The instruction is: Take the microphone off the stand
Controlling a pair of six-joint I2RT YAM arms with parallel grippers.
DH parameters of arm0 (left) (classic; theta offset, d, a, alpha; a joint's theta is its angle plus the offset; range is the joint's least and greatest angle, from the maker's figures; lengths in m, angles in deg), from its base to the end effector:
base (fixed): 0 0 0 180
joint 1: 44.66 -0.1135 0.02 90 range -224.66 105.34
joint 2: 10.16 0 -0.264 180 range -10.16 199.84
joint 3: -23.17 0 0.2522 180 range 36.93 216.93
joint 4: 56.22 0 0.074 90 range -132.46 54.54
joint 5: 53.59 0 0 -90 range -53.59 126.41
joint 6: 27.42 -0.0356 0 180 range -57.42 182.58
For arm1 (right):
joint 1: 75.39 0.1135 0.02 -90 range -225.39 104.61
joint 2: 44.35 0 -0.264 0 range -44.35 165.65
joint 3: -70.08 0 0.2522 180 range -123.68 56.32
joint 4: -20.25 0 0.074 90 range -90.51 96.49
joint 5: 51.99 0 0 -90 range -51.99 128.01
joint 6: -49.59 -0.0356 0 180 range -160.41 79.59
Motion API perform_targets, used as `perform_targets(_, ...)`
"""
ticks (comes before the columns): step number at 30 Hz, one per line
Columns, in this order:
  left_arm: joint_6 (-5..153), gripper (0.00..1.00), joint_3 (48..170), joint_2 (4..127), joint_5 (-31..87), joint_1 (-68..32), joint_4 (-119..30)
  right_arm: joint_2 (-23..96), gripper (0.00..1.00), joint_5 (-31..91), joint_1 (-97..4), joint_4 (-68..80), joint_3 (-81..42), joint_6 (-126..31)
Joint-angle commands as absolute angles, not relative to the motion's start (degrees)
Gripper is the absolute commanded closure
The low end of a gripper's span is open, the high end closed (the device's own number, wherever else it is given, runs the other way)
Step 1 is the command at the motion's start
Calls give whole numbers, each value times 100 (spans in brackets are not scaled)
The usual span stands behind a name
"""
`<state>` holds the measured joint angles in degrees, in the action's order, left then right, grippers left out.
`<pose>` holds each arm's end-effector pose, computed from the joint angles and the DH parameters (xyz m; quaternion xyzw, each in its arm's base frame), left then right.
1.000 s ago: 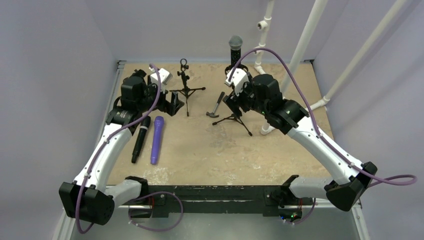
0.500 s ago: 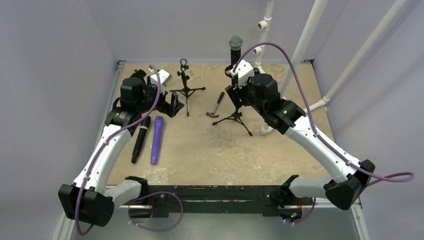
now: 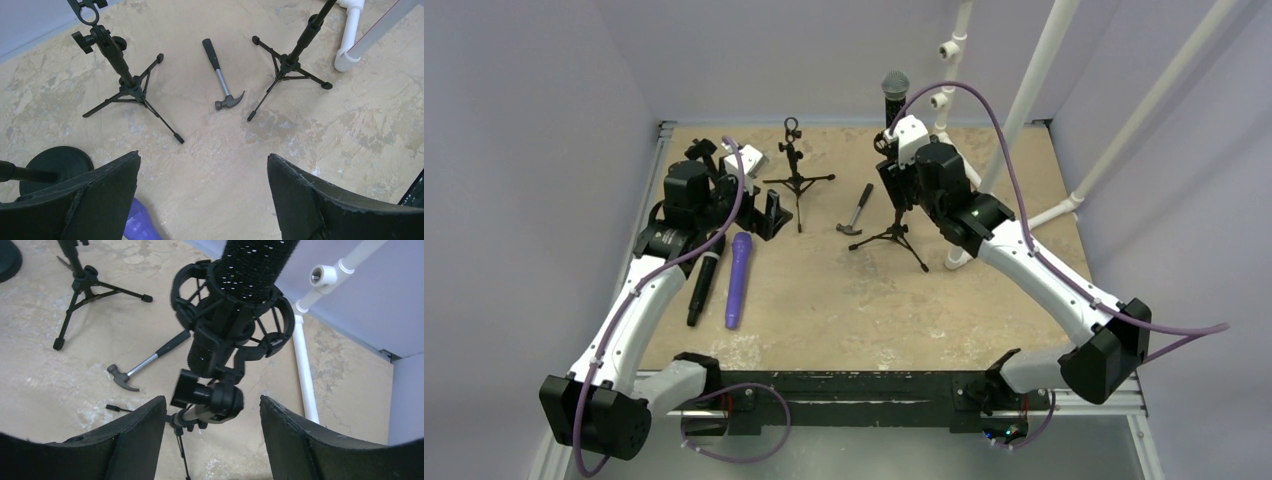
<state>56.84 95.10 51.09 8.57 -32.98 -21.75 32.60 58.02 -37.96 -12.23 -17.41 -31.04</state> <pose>0.2291 -0.0643 0.3491 0.2530 0.7838 -0.2287 0.5190 0.2520 0.1775 0.3767 -0.2349 0.7876 -0.0061 0.5696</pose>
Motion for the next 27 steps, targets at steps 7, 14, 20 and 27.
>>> perform_targets(7, 5489, 6, 9399, 4927, 672, -3324, -2356, 3390, 40, 5467, -4118, -645, -1597, -3721)
perform_targets(14, 5493, 5, 9374, 4925, 638, -3324, -2397, 3509, 48, 5281, -4251, -439, -1508, -3890)
perform_targets(20, 5489, 5, 9371, 4924, 591, -3324, -2400, 3620, 58, 5089, -4326, -332, -1421, -3996)
perform_targets(27, 5539, 5, 9331, 4910, 547, -3324, -2512, 3601, 76, 4784, -4357, -326, -1349, -4194)
